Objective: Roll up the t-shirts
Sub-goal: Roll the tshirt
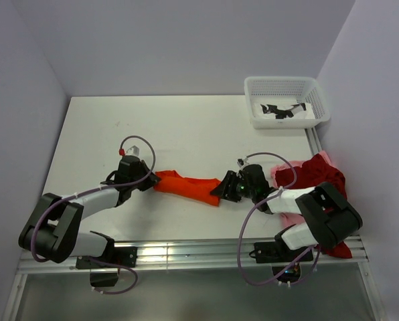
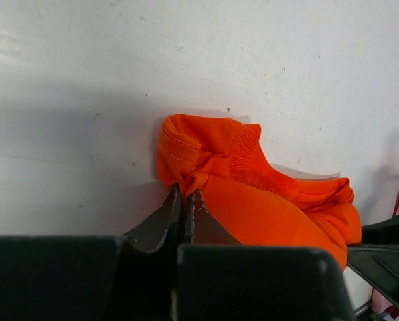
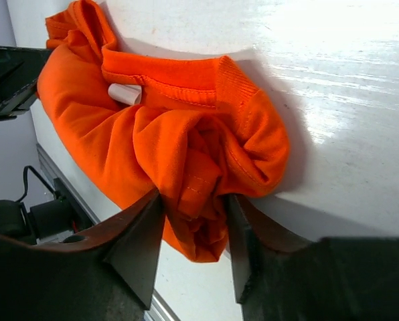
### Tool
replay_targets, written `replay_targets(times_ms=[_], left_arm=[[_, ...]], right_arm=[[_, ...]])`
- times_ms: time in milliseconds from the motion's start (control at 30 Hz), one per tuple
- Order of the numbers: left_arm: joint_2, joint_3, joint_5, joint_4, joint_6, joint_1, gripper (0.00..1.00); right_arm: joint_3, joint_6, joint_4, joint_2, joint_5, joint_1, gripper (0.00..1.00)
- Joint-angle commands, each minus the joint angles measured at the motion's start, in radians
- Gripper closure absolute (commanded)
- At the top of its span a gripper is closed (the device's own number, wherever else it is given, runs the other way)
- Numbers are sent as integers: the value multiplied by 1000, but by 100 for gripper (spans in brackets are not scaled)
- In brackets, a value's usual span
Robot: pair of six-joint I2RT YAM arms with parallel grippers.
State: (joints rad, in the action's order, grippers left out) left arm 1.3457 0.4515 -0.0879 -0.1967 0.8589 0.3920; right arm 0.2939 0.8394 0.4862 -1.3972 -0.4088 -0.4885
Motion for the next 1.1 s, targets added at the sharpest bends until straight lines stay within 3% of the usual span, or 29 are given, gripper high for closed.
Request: replay_targets(times_ms=[0, 67, 133, 233, 267, 300, 800, 1067], left_arm=[[9, 46, 11, -1, 12, 30, 100], [13, 53, 17, 5, 20, 38, 100], [15, 59, 27, 12, 25, 50, 100], [15, 72, 33, 26, 37, 65, 100], [15, 78, 39, 35, 46, 68, 100], [13, 84, 45, 46, 49, 77, 100], [-59, 295, 82, 281, 58, 120, 100], [-25, 361, 83, 315, 65, 119, 100]], right_arm=[[25, -23, 29, -22, 22, -7, 54], [39, -28, 23, -26, 27, -10, 62], [47, -37, 18, -26, 25, -13, 64], [60, -55, -1, -16, 24, -13, 83], [77, -62, -14, -5, 22, -15, 97], [89, -80, -56, 0, 28, -13, 100], [344, -213, -474, 155, 137, 21, 100], [415, -232, -532, 116, 91, 76, 100]])
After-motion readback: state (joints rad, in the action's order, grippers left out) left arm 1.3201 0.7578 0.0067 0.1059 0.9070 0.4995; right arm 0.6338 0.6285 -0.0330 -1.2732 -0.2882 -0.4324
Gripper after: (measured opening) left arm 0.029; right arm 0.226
